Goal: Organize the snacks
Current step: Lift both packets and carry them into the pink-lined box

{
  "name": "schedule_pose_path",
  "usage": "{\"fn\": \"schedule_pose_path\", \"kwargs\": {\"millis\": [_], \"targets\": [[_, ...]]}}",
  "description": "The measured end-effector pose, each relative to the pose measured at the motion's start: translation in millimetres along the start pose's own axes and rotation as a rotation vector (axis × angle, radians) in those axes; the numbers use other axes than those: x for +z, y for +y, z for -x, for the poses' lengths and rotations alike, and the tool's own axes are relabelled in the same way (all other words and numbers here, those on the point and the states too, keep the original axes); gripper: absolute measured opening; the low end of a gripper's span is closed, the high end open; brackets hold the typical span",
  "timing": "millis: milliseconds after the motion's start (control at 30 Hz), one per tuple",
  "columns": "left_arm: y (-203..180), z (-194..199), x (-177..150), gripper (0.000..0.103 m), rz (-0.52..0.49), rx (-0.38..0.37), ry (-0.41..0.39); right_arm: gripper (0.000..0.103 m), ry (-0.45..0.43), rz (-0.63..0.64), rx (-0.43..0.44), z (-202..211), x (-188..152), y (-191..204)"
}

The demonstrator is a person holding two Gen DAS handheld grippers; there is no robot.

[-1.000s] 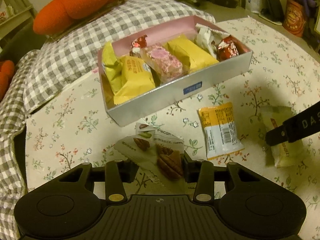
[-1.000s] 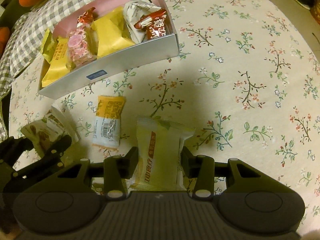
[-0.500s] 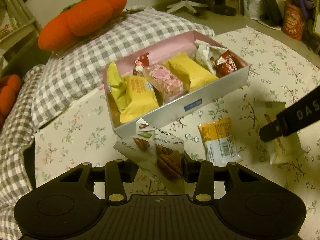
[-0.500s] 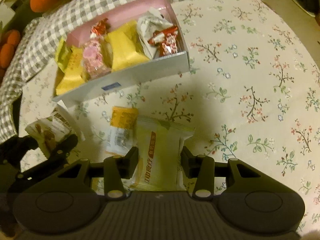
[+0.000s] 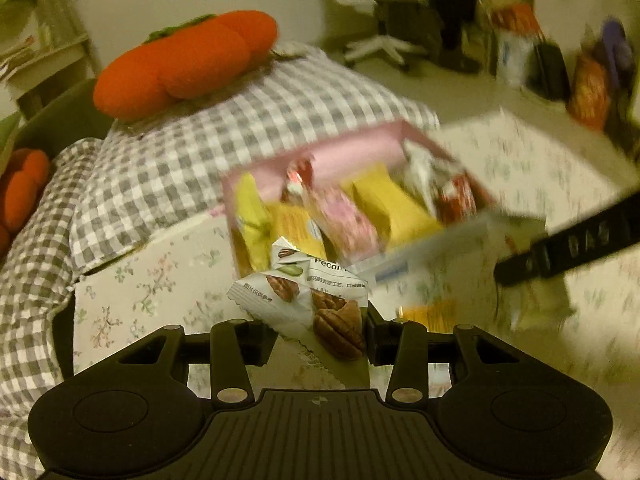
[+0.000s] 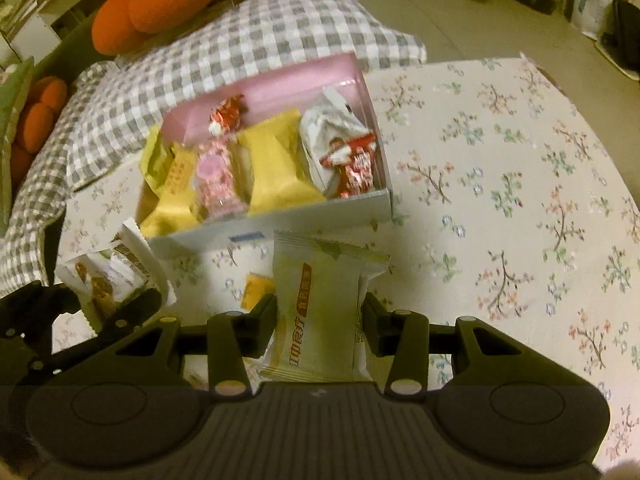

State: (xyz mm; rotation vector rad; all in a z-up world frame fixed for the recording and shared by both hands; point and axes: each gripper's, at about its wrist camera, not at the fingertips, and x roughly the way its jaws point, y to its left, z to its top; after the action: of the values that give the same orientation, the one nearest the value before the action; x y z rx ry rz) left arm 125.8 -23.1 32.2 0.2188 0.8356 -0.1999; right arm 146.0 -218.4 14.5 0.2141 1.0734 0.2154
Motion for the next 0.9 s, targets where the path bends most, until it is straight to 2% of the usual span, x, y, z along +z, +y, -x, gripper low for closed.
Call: {"fn": "schedule_pose_path", "kwargs": {"millis": [200,333,600,767,900], "targets": [[23,-7,21,0.04,0.092,-0.025,-0.019,0.041,-0.034,0.007,0.039,2,19,-1],[30,-16,33,0.04,0.139,-0.079,-0.034,0.041,-0.065,0.036,0.04,1,34,1],[34,-41,46,0.04,0.175,-0.126,-0.065,0.041,-0.117,0.117,0.017,-17,59,10],[43,-59,62,0.04,0.212,-0.126,-0.088,0.042,-0.148,0.118,0.029,-25,75,14],[44,-81,69,0.04,0.208,-0.098,-0.088,0.041,-0.16,0.123,0.068,-33,89,22]]}}
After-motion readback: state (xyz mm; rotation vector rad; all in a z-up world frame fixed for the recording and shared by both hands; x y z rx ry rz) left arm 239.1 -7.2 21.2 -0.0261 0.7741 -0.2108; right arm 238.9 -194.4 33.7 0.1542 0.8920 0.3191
